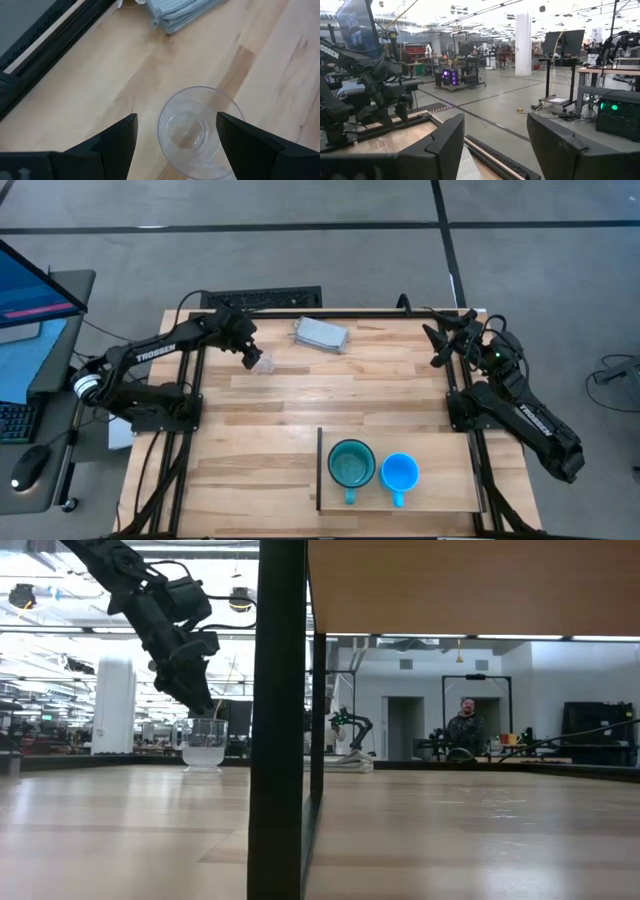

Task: Stack small to large cups/mugs on shelf
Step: Put the transparent mug on the shelf

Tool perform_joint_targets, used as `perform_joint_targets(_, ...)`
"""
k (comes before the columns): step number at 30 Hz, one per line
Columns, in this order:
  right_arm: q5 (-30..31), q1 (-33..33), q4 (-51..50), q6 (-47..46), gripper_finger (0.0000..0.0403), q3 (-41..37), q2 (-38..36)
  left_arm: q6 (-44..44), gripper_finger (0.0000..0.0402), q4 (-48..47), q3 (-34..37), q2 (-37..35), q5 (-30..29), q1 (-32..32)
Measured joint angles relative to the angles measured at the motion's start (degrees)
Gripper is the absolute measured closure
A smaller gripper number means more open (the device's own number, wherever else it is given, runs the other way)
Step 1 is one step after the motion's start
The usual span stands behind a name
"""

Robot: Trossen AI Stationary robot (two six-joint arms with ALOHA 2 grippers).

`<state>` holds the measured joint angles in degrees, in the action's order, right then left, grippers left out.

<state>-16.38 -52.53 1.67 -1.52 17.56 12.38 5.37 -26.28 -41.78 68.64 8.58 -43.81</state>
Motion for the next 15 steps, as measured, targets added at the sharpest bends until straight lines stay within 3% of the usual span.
perform_joint_targets(6,0.0,0.0,0.0,0.0,0.0164,0.0,0.0,0.1,0.0140,-0.4,0.0,0.0,-0.4,0.6)
perform_joint_targets(15,0.0,0.0,0.0,0.0,0.0164,0.0,0.0,-0.2,0.0140,-3.7,0.0,0.0,-7.5,1.6)
